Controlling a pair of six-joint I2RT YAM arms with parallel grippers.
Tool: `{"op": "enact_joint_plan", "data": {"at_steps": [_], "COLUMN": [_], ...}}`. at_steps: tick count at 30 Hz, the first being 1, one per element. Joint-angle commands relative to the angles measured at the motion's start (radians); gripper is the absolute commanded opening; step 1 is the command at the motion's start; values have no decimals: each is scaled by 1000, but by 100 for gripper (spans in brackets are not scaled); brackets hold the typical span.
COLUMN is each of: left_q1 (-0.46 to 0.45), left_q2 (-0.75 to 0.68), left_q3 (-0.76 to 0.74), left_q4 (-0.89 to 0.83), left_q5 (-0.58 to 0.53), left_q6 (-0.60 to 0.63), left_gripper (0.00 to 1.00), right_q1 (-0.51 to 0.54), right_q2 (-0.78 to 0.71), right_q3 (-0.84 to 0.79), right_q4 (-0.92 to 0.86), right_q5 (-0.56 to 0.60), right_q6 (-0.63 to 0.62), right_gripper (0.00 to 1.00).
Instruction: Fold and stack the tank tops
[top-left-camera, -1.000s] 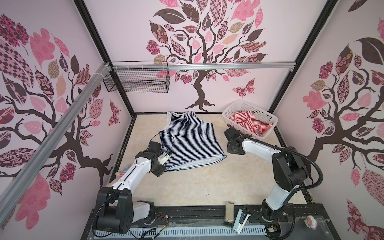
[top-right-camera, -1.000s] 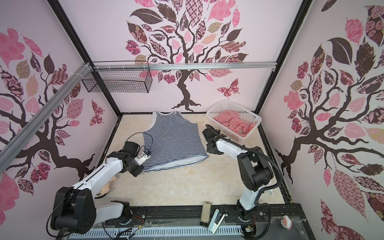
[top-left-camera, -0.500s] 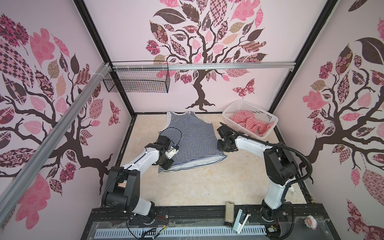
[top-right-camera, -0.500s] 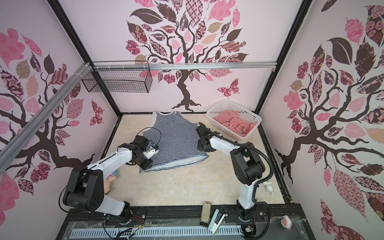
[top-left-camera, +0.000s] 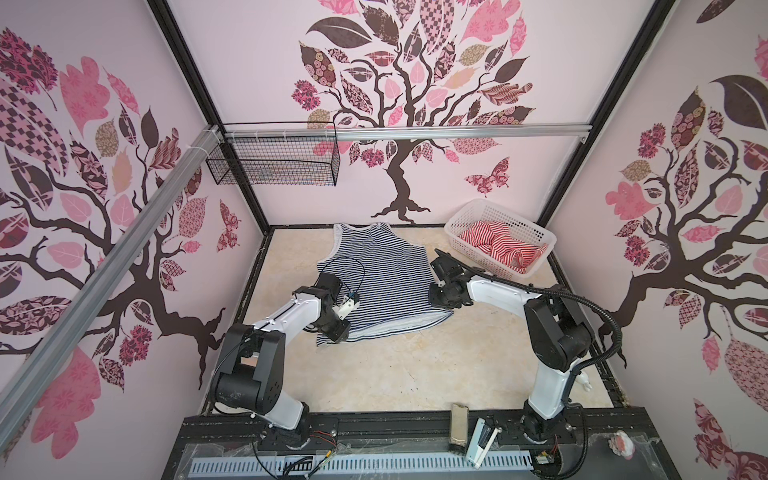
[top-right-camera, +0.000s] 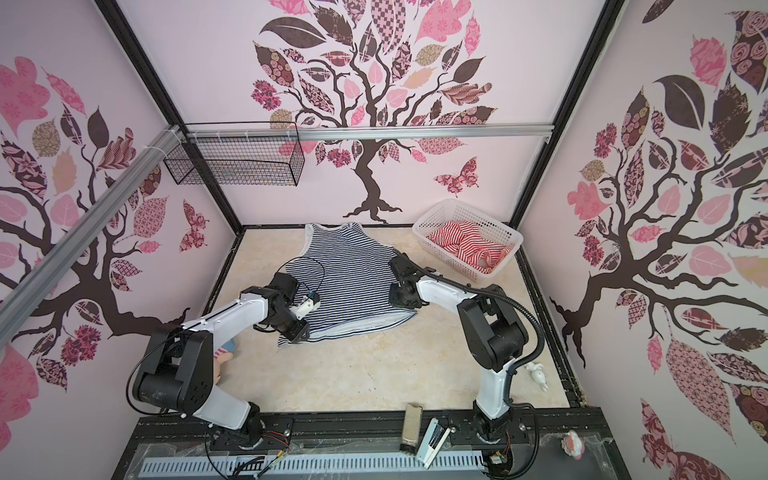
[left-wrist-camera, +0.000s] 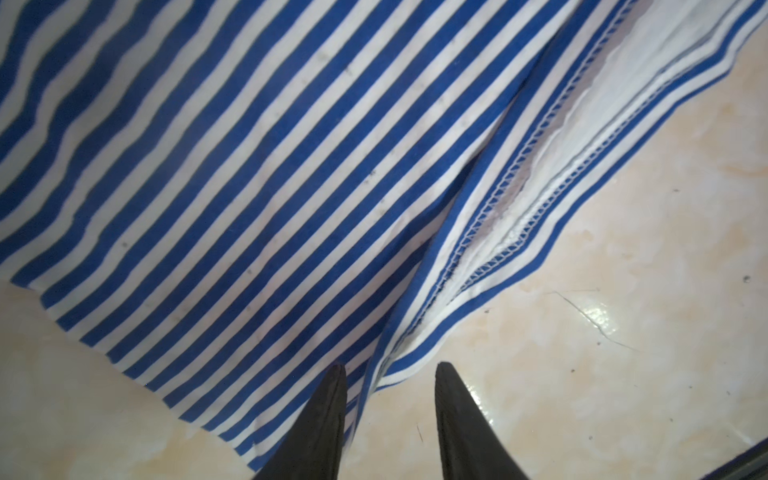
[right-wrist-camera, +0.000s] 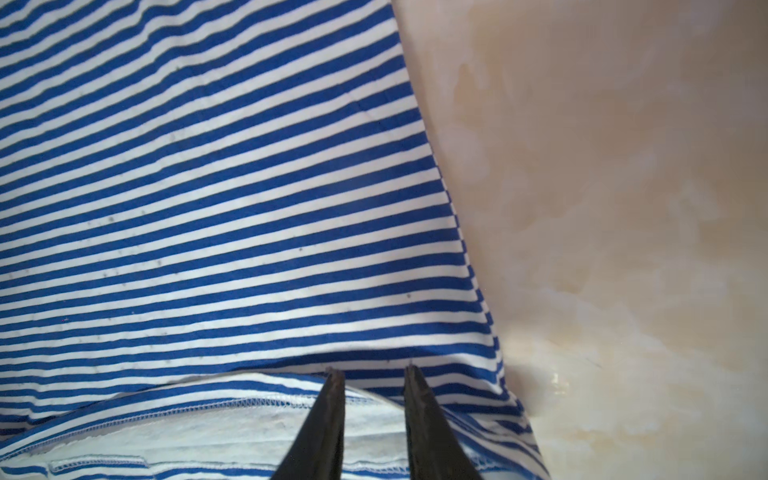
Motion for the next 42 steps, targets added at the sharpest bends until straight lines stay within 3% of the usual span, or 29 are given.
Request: {"op": "enact_joint_plan", "data": {"at_steps": [1,19,28,37,42], "left_q1": [-1,-4,-4,-4,-3], "left_q2": [5,2,-36,-48,-85], "left_q3": [23,-8,-59,-65,-36], "left_q4": [-22,-87,-109,-164,-141], "left_q5": [66,139,122,80,108], "left_q6": [-10,26,70,132,98], "left_gripper": [40,40,40,40,40], "right_q1": [-1,-1,-1,-1,-1], "right_q2": [17,-107,-214,-302,-247], "right_q3": [-21,-185,-294,-272,-183], "right_q4": [-4,22,32,-7,-9], "right_q5": [-9,-17,-8,11,8], "right_q6": [-5,-15,-8,-3,3], "right_gripper": [29,29,29,29,29]}}
